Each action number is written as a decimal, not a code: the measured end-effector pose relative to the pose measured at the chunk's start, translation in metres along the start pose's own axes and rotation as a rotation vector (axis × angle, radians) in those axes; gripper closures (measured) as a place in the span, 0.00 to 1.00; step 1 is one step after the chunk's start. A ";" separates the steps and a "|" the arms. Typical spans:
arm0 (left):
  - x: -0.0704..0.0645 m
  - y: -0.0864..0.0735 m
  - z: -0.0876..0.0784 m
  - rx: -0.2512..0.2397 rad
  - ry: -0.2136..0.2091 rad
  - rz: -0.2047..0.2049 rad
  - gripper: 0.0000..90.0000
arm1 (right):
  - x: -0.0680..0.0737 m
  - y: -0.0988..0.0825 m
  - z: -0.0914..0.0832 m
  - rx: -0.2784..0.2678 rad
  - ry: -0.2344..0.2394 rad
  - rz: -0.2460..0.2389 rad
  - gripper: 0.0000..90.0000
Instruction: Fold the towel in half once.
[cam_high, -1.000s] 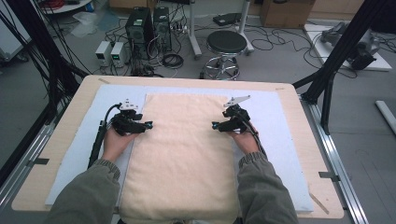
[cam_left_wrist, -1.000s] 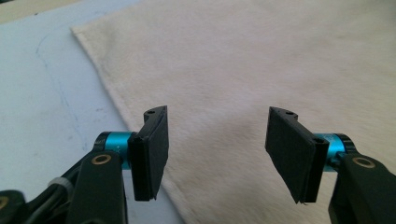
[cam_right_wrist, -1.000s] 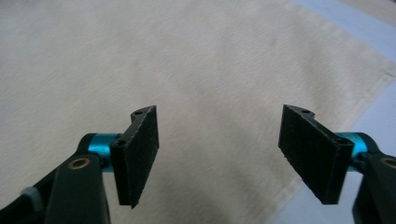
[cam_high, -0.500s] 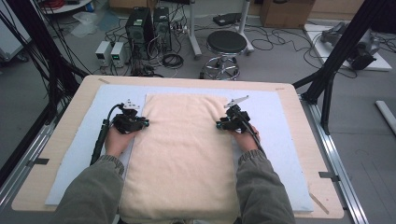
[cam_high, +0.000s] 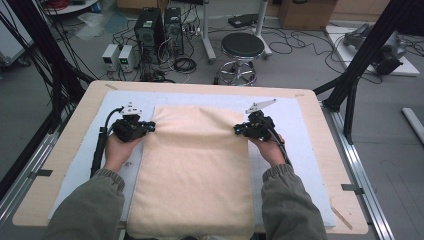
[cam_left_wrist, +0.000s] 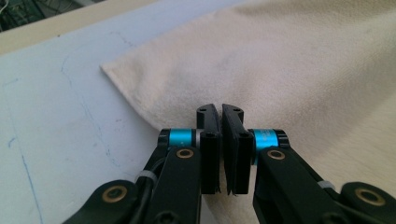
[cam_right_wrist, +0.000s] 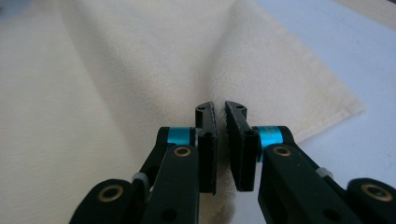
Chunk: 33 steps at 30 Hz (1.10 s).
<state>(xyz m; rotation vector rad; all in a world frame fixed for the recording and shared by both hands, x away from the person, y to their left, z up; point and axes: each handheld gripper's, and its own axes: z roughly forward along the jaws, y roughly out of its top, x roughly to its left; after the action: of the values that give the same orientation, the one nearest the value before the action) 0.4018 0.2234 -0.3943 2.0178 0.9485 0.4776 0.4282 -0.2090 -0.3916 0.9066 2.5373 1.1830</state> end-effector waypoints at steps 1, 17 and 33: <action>-0.002 0.000 -0.006 -0.010 -0.014 0.007 0.95 | 0.004 0.000 -0.006 0.005 0.012 -0.017 0.92; -0.051 -0.062 -0.050 0.086 -0.155 0.174 0.81 | 0.066 -0.051 -0.036 0.144 0.160 -0.121 0.81; -0.005 -0.034 0.001 0.076 -0.026 -0.003 0.55 | 0.021 -0.047 0.004 0.096 -0.036 -0.013 0.50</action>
<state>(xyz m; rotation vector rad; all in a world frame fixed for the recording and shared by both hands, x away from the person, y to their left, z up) 0.3842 0.2317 -0.4222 2.0858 0.9665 0.4178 0.3925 -0.2169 -0.4273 0.9228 2.5866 1.0390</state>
